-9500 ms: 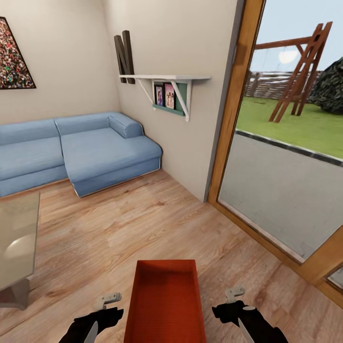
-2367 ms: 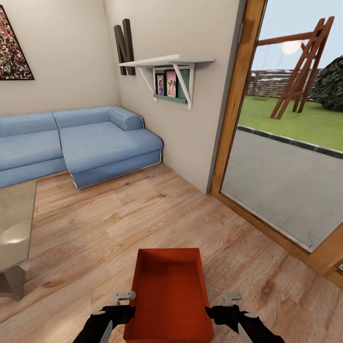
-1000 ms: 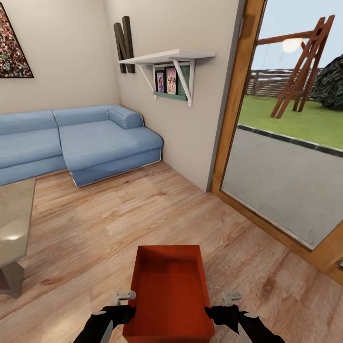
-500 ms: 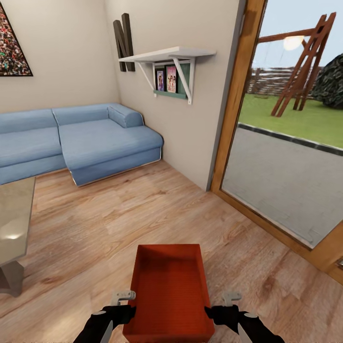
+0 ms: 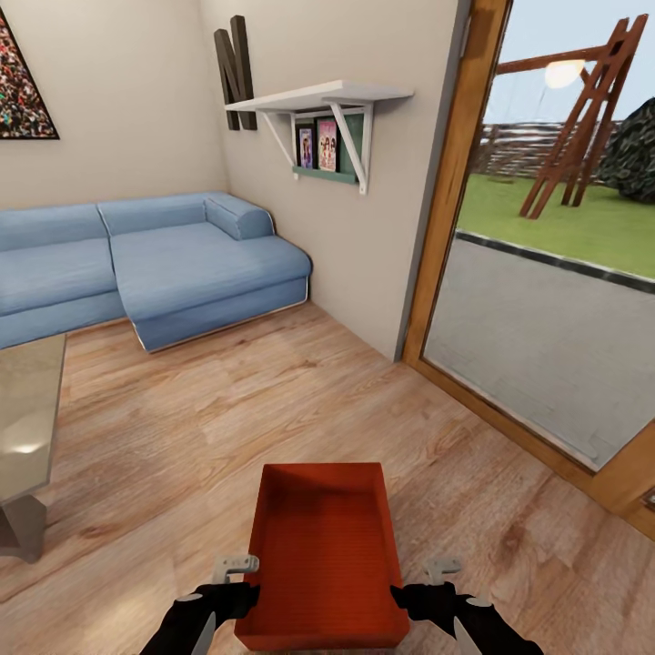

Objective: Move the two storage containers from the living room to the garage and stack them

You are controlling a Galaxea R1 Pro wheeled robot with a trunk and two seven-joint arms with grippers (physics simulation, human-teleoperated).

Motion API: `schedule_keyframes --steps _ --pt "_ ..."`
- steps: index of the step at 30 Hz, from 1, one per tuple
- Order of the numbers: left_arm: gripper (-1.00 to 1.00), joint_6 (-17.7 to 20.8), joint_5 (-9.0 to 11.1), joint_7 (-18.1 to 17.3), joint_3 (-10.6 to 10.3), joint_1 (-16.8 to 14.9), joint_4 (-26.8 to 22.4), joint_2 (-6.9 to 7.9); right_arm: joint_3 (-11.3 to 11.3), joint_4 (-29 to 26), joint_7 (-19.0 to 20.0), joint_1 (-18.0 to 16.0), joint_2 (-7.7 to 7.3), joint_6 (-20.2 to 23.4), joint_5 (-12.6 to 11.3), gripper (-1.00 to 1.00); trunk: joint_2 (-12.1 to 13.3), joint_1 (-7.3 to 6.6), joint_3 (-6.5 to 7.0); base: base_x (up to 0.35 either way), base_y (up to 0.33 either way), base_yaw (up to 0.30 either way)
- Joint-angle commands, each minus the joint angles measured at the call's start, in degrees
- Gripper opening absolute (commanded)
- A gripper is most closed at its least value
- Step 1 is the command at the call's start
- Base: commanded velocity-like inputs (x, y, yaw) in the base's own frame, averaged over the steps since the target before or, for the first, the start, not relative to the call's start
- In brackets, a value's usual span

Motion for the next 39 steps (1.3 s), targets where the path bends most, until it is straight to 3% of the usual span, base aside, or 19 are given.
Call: schedule_keyframes --steps 1,39 --pt "1.00 0.31 -0.24 -0.13 0.24 -0.01 -0.11 -0.07 -0.38 -0.13 0.34 0.00 0.03 0.36 0.31 1.00 -0.02 -0.01 -0.05 0.000 0.000 0.000" --pt "1.00 0.40 -0.21 -0.07 0.33 -0.01 -0.98 -0.35 -0.38 -0.13 0.35 0.00 0.03 0.36 0.32 1.00 -0.02 -0.01 -0.05 0.011 0.000 0.000"
